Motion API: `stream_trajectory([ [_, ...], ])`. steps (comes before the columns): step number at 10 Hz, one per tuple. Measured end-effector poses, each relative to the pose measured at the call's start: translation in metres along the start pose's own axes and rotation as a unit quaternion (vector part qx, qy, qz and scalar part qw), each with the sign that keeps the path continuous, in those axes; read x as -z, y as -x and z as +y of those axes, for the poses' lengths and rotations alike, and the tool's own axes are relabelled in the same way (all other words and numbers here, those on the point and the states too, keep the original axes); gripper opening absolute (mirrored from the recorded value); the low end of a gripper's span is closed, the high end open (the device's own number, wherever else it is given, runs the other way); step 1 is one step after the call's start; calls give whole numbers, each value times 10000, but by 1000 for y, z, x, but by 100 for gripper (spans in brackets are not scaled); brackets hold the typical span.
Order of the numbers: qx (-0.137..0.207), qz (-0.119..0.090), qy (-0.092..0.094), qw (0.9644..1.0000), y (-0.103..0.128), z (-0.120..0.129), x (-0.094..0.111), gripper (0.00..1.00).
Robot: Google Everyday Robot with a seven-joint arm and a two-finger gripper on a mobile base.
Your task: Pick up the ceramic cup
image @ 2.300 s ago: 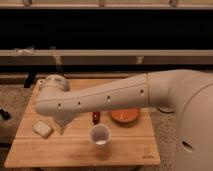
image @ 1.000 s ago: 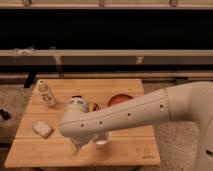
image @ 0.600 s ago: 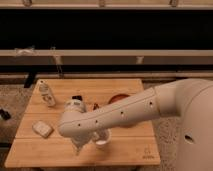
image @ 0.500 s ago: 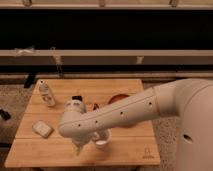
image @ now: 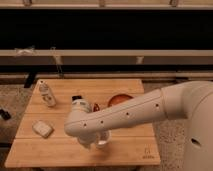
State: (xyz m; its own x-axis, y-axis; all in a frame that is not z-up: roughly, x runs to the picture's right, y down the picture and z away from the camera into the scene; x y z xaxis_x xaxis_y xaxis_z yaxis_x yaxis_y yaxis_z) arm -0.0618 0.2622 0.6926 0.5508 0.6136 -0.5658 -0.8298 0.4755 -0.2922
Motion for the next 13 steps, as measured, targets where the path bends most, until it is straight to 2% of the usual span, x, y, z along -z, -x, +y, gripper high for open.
stream_trajectory([
  [2, -65, -16, 37, 10000, -1, -3, 1, 6],
  [3, -67, -42, 22, 10000, -1, -4, 3, 2],
  [6, 2, -304, -119, 9995, 2, -2, 31, 0],
  [10, 282, -782, -453, 9955, 14, 1, 87, 0],
  [11, 309, -917, -483, 9941, 17, 1, 96, 0],
  [13, 324, -931, -474, 9940, 18, 2, 96, 0],
])
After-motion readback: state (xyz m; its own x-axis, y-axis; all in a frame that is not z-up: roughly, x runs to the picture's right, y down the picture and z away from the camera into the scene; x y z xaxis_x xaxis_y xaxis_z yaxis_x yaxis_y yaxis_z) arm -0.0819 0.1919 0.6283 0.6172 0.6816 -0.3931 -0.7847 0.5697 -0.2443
